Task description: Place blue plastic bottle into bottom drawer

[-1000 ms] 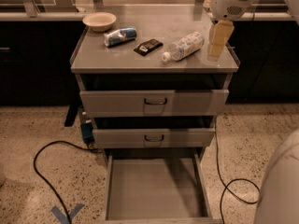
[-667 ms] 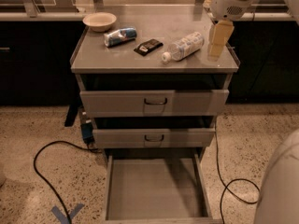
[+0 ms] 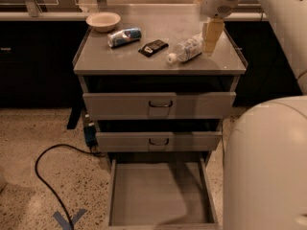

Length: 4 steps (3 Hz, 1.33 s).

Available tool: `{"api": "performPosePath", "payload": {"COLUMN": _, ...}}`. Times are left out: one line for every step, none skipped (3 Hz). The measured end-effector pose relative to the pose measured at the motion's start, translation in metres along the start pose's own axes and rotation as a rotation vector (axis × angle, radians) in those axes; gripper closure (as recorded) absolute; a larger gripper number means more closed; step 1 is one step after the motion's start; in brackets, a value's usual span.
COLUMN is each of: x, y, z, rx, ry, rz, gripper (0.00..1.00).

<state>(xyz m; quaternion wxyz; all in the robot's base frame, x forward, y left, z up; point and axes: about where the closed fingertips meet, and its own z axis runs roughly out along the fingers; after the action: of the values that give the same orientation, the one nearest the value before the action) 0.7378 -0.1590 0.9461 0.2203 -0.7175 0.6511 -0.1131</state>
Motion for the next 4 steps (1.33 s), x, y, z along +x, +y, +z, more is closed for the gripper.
{"api": "performPosePath", "payload": {"x": -0.005, "y": -0.007, "z": 0.023, "rx": -0.038, "ry": -0.009, "rz": -0.037, "gripper": 0.0}}
{"api": "performPosePath", "payload": {"x": -0.003, "y": -0.006, "z": 0.05, "rx": -0.094, "ry": -0.019, "rz": -0.035, "gripper": 0.0}}
{"api": "performPosePath", "payload": {"x": 0.0, "y": -0.006, "z": 0.076, "rx": -0.129, "ry": -0.016, "rz": -0.034, "gripper": 0.0}}
{"api": "performPosePath", "payload": {"x": 0.0, "y": -0.011, "z": 0.095, "rx": -0.124, "ry": -0.017, "rz": -0.032, "gripper": 0.0}}
